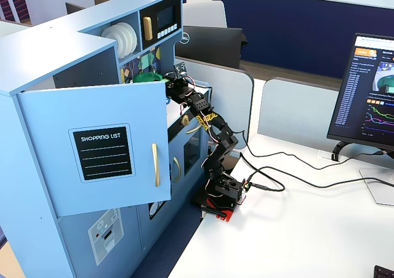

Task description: Pick up the lid from the counter and put it on the green recipient

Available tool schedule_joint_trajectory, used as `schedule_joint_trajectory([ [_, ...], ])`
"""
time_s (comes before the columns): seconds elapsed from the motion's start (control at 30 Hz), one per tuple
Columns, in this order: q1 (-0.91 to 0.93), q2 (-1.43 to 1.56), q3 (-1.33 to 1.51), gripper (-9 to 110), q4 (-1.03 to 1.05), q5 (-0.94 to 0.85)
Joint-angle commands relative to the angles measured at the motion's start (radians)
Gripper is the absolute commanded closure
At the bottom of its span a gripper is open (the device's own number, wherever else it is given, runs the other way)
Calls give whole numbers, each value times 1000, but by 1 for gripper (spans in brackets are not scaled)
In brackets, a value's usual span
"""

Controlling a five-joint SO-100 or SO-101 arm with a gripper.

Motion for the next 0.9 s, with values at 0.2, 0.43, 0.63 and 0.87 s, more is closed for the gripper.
schedule_joint_trajectory([
  [0.2, -170, 38, -155, 101, 71, 6],
  [0.43, -242, 32, -155, 101, 104, -2],
  [0.63, -284, 21, -146, 101, 117, -12],
  [0.87, -301, -11, -133, 101, 112, -28],
])
